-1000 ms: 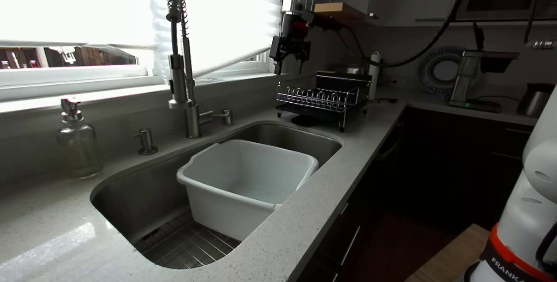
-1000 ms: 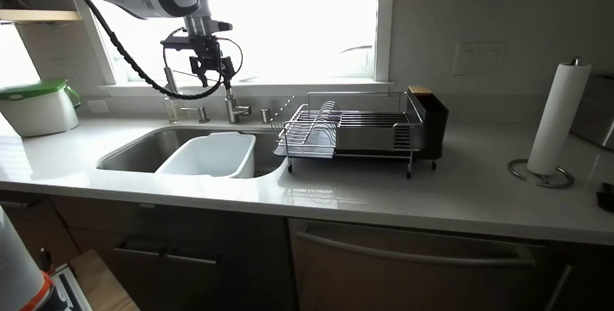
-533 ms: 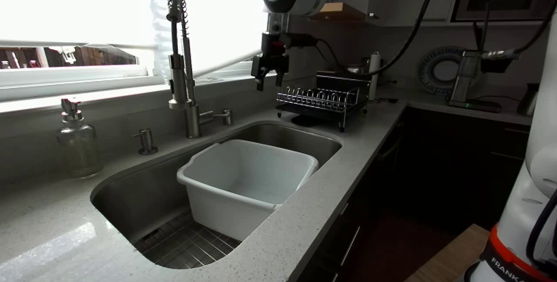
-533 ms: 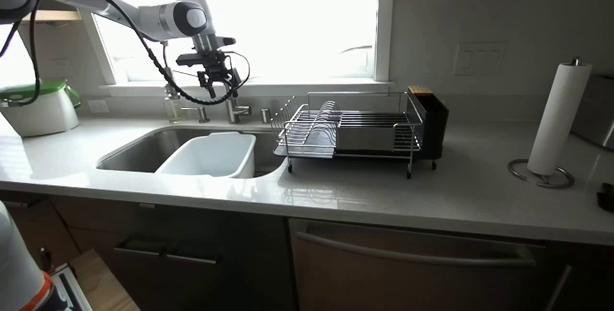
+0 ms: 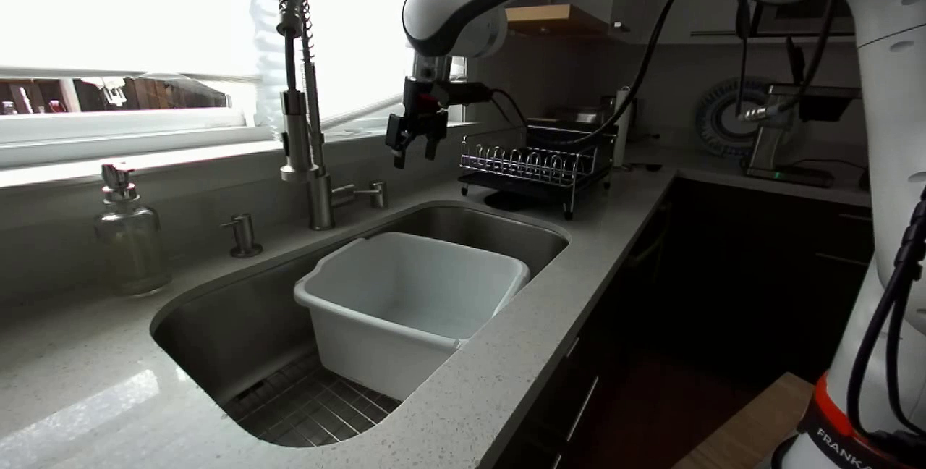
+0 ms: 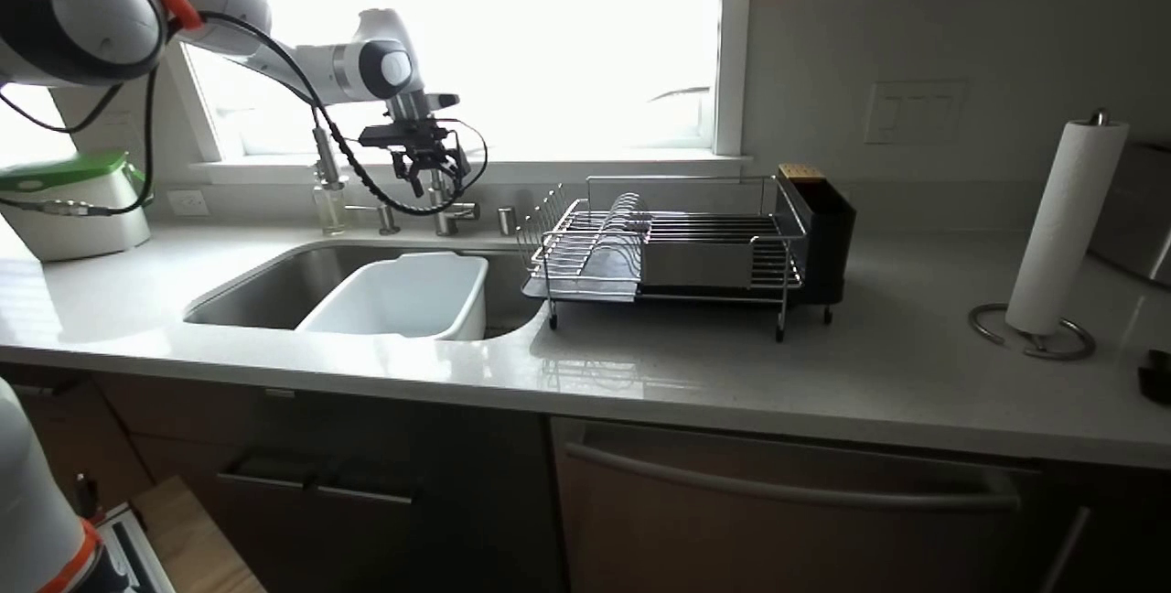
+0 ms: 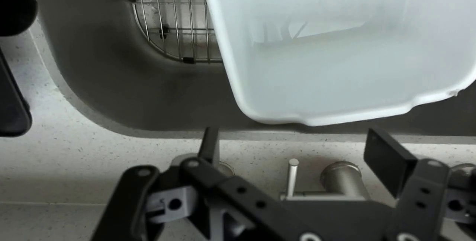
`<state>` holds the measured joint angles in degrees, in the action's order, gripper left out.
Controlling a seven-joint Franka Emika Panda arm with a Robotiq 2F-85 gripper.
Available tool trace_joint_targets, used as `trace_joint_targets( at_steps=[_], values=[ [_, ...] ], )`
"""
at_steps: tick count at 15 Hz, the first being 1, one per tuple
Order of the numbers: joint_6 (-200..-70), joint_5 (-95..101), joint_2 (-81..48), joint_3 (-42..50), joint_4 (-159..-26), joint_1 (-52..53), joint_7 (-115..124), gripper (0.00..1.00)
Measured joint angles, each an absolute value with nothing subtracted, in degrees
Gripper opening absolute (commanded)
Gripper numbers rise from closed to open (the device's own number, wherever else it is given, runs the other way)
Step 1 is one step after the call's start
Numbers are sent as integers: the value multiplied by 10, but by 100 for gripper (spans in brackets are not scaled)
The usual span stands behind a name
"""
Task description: Open the tap and let it run for a while then close it
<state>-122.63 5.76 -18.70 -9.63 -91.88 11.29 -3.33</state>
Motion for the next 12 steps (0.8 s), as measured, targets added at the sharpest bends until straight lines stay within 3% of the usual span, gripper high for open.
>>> trace_joint_targets(
  at_steps=[12],
  values=[
    [-1313,70,-317,-96,-825,124,-92,100]
  ],
)
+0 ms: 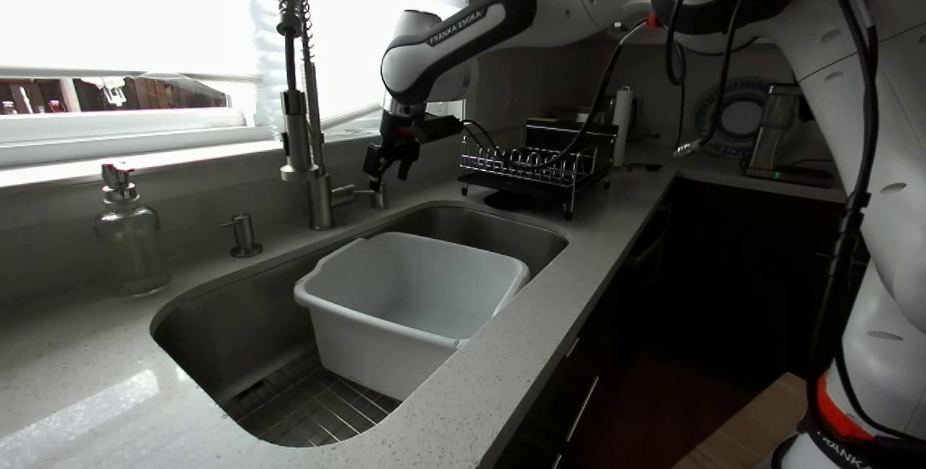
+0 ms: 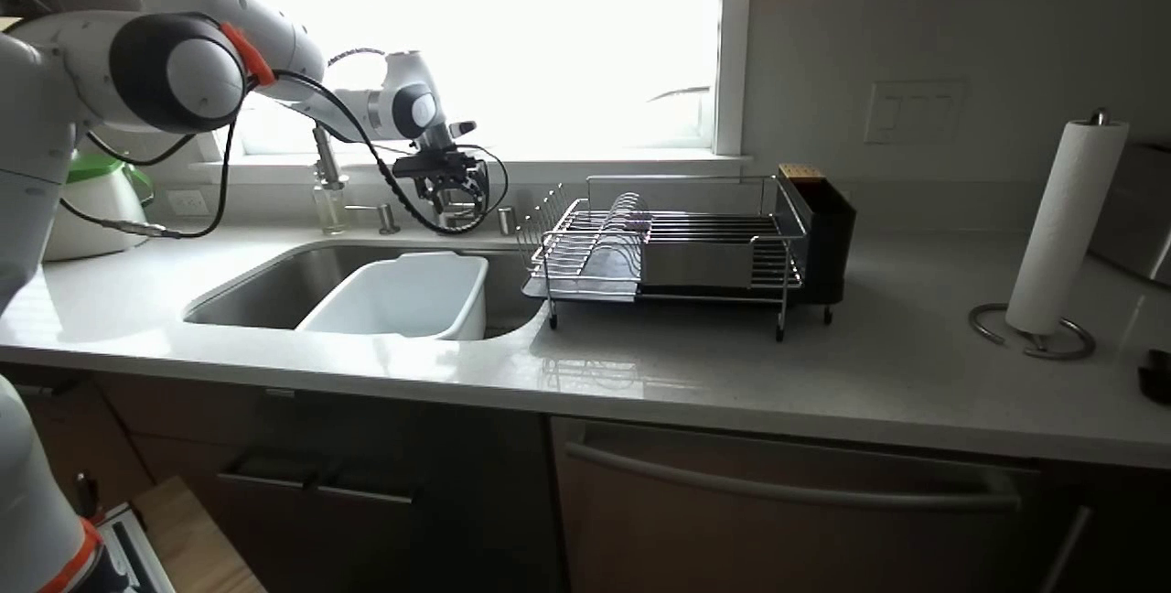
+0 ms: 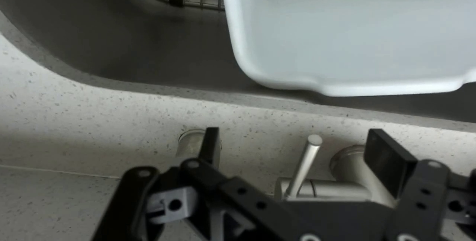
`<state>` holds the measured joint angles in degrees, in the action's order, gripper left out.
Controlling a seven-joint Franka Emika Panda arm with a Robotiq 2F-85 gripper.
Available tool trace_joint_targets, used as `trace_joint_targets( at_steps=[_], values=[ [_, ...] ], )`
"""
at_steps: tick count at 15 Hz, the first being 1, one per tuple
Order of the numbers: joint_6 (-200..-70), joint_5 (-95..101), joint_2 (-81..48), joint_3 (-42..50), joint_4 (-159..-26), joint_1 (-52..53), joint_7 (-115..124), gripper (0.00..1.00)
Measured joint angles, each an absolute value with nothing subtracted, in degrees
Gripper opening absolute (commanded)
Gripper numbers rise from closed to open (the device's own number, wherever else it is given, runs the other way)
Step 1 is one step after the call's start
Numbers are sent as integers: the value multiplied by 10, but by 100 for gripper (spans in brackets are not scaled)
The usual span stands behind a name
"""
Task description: Open the tap and let it run for a while then close it
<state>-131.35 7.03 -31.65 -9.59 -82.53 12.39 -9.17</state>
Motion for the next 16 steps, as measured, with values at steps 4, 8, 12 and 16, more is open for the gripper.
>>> trace_joint_targets(
  at_steps=[4,8,12,16],
  values=[
    [-1314,72,-342,-94,-796,124,-113,100],
    [-1315,75,-359,-88,-779,124,-125,100],
    [-1323,80,-365,-84,-772,124,-127,100],
    [-1327,83,-369,-82,-769,124,-128,100]
  ],
)
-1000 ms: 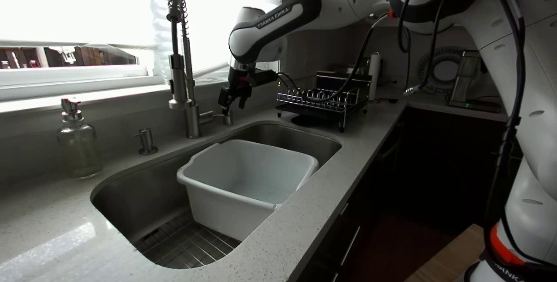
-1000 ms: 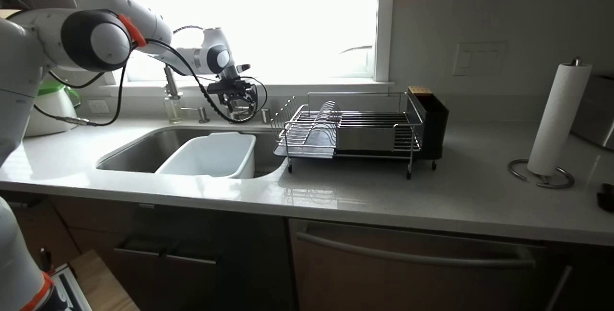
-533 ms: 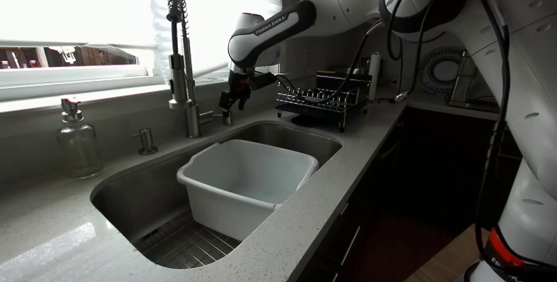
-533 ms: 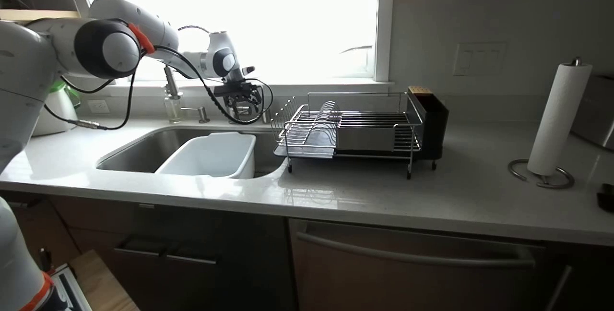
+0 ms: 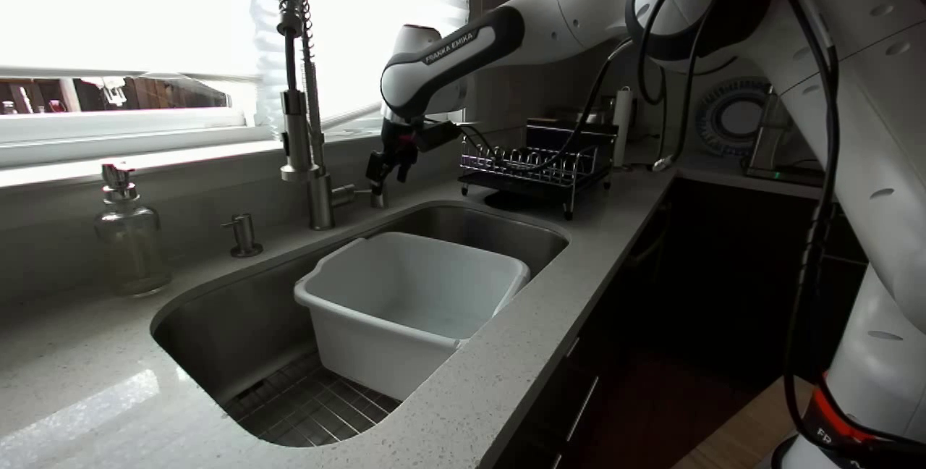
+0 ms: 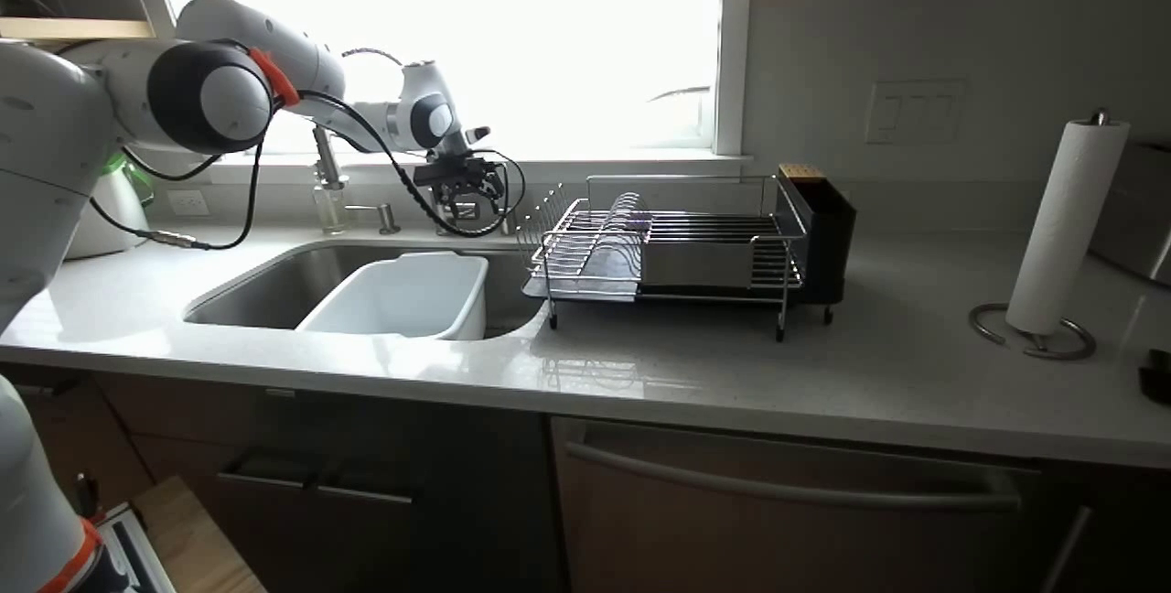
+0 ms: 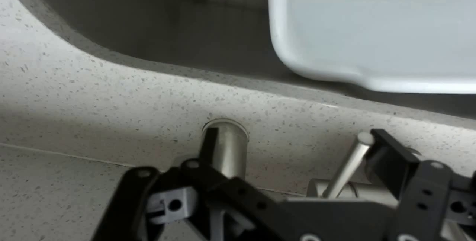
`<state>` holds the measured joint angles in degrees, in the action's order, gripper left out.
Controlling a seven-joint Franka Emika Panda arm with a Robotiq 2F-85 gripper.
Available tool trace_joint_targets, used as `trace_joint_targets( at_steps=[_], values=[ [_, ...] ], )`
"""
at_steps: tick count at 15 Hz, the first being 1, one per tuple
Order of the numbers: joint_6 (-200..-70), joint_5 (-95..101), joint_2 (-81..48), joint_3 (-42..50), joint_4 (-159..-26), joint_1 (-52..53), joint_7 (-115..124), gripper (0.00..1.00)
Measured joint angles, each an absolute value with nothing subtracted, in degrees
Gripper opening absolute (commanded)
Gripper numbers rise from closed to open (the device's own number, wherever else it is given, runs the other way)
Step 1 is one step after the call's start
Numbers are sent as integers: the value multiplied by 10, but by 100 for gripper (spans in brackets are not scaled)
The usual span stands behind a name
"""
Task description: Open the tap and let it run for a while then close it
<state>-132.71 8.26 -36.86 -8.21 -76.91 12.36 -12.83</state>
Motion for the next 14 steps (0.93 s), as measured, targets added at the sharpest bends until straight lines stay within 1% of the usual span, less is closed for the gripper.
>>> trace_joint_targets(
  at_steps=[7,10,14],
  values=[
    [-1341,83,-372,-77,-768,123,-143,100],
    [-1337,67,-371,-94,-768,116,-172,100],
    [-1270,33,-357,-128,-763,109,-208,100]
  ],
)
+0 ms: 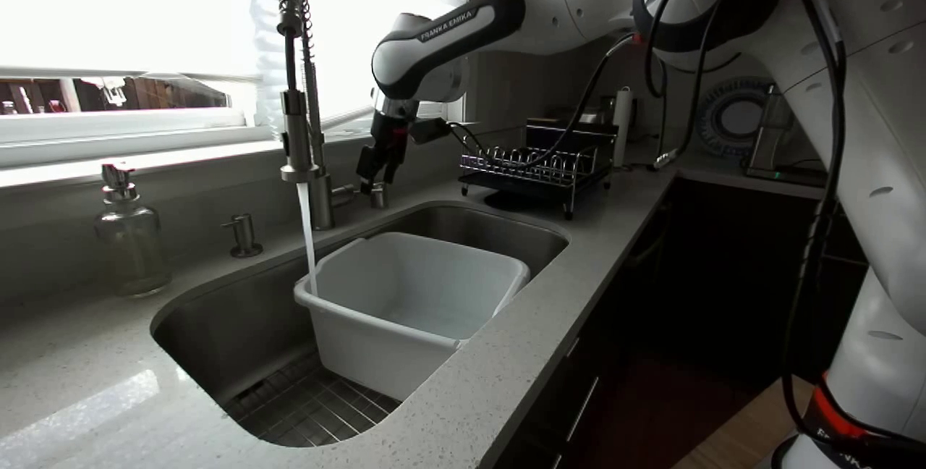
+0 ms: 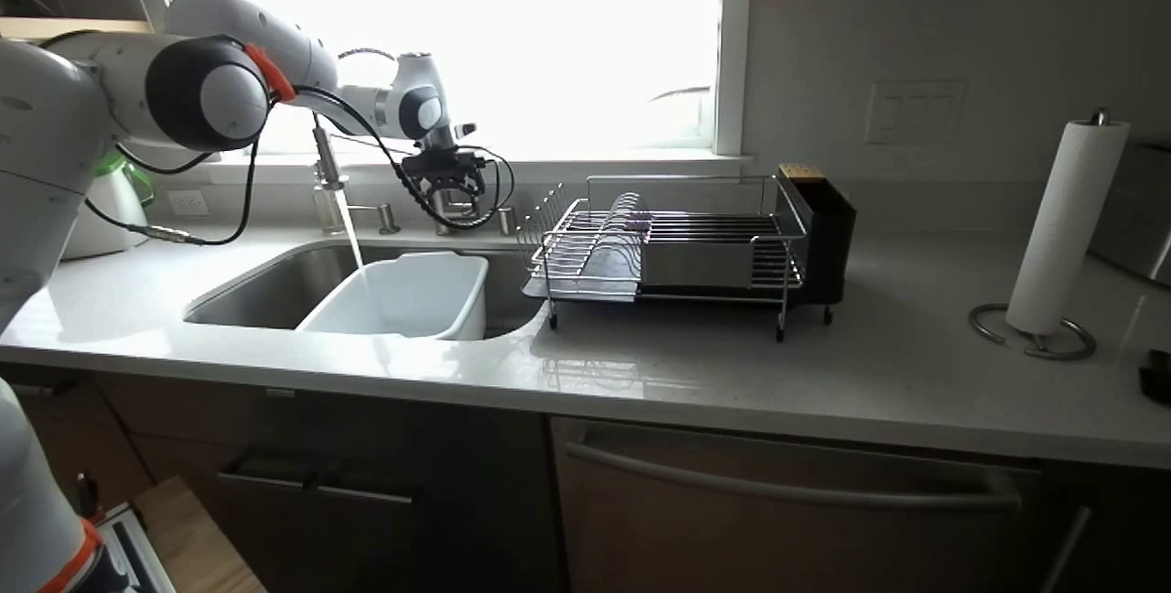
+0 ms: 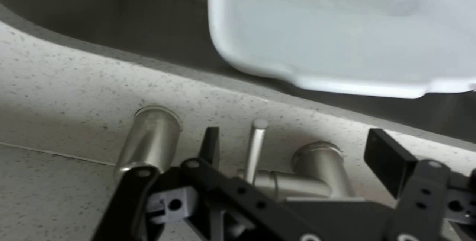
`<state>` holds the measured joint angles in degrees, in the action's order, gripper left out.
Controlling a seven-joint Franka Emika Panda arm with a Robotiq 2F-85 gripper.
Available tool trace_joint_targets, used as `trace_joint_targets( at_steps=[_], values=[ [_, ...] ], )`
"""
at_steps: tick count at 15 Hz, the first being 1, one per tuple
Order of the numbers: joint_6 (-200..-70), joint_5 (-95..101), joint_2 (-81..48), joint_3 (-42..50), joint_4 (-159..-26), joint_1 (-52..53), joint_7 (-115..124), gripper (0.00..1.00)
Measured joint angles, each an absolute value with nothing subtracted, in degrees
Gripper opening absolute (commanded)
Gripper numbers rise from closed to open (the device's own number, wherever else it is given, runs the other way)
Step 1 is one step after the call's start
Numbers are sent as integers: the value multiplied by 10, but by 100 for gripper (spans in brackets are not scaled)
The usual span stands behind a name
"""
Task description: Open the tap and let it run for a while then close it
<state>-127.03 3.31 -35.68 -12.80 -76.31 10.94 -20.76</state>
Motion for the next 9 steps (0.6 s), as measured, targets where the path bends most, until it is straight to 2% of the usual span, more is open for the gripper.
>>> trace_joint_targets(
  at_steps=[9],
  values=[
    [-1086,11,-294,-130,-754,110,-192,100]
  ],
)
